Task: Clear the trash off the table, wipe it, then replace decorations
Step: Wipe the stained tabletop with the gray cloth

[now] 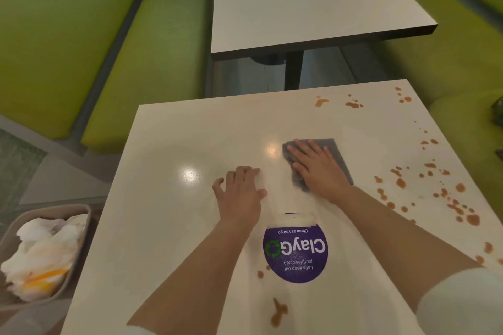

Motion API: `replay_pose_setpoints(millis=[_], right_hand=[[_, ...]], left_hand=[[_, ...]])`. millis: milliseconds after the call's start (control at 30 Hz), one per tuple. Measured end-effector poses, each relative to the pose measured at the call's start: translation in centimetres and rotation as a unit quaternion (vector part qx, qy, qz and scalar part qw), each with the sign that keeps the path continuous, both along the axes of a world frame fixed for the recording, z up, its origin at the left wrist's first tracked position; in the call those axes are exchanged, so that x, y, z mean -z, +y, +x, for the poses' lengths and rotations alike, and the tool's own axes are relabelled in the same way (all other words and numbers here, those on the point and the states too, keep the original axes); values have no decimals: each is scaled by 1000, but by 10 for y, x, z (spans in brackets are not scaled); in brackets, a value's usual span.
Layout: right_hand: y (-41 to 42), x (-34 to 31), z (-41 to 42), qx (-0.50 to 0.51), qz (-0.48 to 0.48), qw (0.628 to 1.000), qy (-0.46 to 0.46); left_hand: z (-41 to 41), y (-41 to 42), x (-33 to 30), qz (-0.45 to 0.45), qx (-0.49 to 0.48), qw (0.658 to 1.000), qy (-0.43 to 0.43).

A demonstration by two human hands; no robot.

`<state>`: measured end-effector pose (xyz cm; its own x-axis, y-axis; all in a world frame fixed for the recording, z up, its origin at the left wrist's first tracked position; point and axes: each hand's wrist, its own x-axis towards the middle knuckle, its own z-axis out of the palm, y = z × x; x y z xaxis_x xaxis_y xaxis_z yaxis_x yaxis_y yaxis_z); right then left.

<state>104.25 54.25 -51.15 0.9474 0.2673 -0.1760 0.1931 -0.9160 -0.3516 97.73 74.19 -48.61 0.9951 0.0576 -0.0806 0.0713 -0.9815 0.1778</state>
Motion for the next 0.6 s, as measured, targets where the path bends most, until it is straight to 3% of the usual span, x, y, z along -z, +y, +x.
replay_pose_setpoints(millis=[100,267,467,600], right_hand=[[25,-3,-5,16,0,1000,1],[25,3,-30,-150,19,988,-10],[29,1,-7,23,15,1000,-14],[73,2,-38,-47,60,997,-5]], left_hand=[[0,-3,1,-1,-10,1000,5],[2,-2,2,9,-5,1000,-2],[-3,3,5,-7,10,1000,-2],[1,8,3,-41,11,999,-16]])
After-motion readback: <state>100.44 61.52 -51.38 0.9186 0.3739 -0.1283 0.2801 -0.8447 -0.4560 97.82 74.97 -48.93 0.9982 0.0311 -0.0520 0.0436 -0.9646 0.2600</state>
